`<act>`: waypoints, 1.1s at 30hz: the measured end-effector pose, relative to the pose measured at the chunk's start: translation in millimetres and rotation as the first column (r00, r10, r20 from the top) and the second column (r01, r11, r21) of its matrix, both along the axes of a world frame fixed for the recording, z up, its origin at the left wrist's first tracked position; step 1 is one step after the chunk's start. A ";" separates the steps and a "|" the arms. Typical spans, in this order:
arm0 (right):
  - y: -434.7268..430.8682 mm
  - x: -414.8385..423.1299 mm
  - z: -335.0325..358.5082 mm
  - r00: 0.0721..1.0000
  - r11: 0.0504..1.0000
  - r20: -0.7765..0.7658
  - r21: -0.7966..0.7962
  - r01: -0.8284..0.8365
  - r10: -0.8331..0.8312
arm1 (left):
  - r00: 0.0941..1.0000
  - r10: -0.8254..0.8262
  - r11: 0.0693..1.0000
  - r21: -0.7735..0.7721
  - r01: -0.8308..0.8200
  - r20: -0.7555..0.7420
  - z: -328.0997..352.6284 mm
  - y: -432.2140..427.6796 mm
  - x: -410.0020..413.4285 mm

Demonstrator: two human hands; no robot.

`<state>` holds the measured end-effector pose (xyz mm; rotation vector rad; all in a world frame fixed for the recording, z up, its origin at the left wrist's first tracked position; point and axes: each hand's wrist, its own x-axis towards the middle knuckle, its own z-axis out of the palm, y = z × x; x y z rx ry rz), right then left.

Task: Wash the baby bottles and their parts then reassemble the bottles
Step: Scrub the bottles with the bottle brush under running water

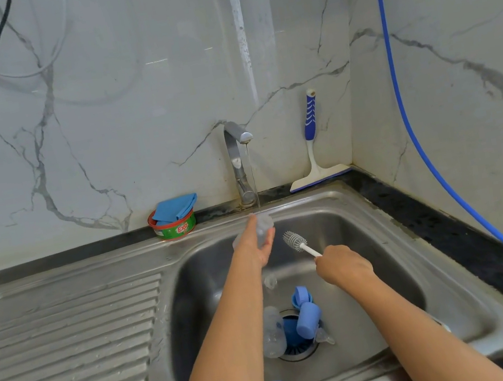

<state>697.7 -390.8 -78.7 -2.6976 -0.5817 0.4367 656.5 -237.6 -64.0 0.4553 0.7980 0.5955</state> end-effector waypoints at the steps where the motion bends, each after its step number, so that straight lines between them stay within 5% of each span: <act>1: 0.4 0.1 0.1 1.000 1.000 0.001 0.002 0.001 -0.001 | 1.000 0.017 0.998 0.065 -0.017 -0.005 0.4 0.0 1.8; 3: 1.3 -0.6 -0.2 1.000 1.000 -0.004 0.002 0.000 0.000 | 0.987 0.024 0.921 0.387 0.040 -0.158 0.6 2.8 4.1; 6: 0.4 -1.9 0.6 1.000 1.000 -0.002 -0.007 -0.003 0.003 | 0.916 0.087 0.500 0.812 0.301 -0.393 -5.2 6.3 1.7; 8: 0.0 -1.2 1.3 1.000 1.000 0.002 -0.012 0.000 0.000 | 0.905 0.066 0.294 0.875 0.385 -0.420 -12.6 11.5 0.2; 11: 0.1 -1.1 1.6 1.000 1.000 0.008 -0.020 0.006 -0.006 | 0.907 0.078 0.200 0.898 0.393 -0.414 -19.6 16.7 -0.4; 15: 0.3 -1.3 1.8 1.000 0.999 0.014 -0.031 0.007 -0.007 | 0.927 0.035 0.365 0.869 0.335 -0.372 -17.1 19.9 0.6; 17: 0.2 -0.8 1.1 1.000 0.999 0.015 -0.034 0.010 -0.009 | 0.953 -0.084 0.603 0.747 0.280 -0.290 -8.6 20.0 1.8; 20: 0.7 0.0 0.3 1.000 0.999 0.014 -0.034 0.007 -0.007 | 0.972 -0.233 0.924 0.301 0.234 -0.040 7.6 18.9 4.0; 27: 1.4 1.0 -1.8 1.000 0.999 0.011 -0.033 -0.011 0.011 | 0.959 -0.242 0.963 -0.086 0.256 0.145 12.1 16.9 6.2; 33: 1.4 2.3 -3.1 1.000 0.999 0.012 -0.038 -0.021 0.022 | 0.959 -0.212 0.951 -0.185 0.247 0.190 12.9 12.5 0.4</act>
